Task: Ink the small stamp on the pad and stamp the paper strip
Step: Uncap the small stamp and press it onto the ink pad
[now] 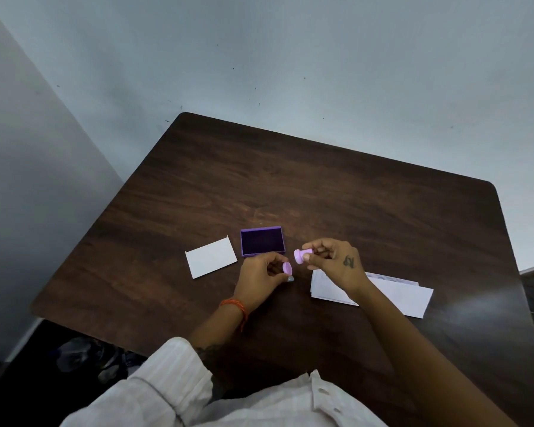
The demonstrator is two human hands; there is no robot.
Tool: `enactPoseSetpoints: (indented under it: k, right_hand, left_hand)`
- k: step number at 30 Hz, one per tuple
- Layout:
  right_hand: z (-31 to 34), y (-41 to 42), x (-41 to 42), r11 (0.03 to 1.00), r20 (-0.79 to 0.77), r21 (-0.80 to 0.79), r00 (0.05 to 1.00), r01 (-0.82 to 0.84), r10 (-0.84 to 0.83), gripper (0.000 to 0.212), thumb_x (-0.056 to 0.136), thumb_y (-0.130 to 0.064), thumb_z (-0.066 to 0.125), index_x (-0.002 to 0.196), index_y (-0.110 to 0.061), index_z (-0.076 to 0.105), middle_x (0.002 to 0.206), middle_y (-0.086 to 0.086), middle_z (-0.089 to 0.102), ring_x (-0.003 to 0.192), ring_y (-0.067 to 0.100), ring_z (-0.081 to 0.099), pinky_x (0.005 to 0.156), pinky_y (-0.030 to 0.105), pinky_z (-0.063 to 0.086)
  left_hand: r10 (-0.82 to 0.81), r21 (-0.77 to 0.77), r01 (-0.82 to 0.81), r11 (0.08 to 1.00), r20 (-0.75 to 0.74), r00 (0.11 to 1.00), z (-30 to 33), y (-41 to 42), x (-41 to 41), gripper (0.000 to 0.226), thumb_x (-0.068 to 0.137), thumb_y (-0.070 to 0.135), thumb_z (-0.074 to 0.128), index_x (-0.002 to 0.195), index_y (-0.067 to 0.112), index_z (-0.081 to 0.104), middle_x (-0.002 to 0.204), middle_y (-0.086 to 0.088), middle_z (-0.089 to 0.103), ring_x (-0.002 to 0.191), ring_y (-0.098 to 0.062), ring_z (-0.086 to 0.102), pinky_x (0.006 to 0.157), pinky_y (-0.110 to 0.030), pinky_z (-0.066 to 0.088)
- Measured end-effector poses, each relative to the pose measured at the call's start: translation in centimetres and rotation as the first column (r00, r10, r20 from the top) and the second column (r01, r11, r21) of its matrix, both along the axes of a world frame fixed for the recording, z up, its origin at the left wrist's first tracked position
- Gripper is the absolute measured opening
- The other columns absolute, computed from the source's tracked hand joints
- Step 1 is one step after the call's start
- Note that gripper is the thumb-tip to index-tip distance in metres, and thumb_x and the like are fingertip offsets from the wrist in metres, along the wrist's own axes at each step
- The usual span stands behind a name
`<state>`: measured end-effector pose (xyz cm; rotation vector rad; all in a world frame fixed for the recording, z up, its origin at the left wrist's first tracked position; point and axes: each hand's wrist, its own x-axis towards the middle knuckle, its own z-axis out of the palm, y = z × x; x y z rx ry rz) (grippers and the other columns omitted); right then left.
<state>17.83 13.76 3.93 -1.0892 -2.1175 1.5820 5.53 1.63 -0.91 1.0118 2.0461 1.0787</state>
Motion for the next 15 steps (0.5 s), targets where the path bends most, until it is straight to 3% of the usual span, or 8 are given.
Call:
enactPoseSetpoints:
  k: [2,7,15]
  right_hand:
    - [0.0,0.1,0.1,1.0,0.009,-0.008,1.0,0.01,-0.01,0.017,0.076,-0.008,0.072,0.093,-0.01,0.071,0.086,0.009,0.071,0.077,0.016,0.069,0.059,0.013,0.056]
    - [-0.1,0.3,0.2,1.0,0.022,-0.005,1.0,0.018,-0.018,0.016,0.075,-0.009,0.073,0.091,-0.012,0.071,0.086,0.009,0.073,0.076,0.015,0.069,0.06,0.013,0.056]
    - [-0.4,0.4,-0.8,0.997,0.062,0.064,0.997,0.037,-0.041,0.018,0.075,-0.011,0.073,0.093,-0.012,0.07,0.084,0.003,0.069,0.074,0.012,0.065,0.057,0.006,0.049]
  left_hand:
    - [-0.025,-0.023,0.024,0.999,-0.034,0.999,-0.3,0.1,0.2,0.028,0.071,0.017,0.075,0.097,0.022,0.066,0.098,0.002,0.069,0.083,-0.003,0.06,0.079,-0.016,0.05]
    - [-0.058,-0.103,0.044,0.994,-0.132,0.99,-1.3,0.1,0.2,0.033,0.07,0.022,0.076,0.101,0.023,0.065,0.107,0.001,0.058,0.085,-0.005,0.051,0.071,-0.009,0.035]
    - [-0.064,-0.092,0.048,0.995,-0.188,0.98,-1.3,-0.3,-0.4,0.049,0.07,0.024,0.076,0.116,0.023,0.058,0.114,0.0,0.055,0.089,-0.007,0.05,0.082,-0.019,0.042]
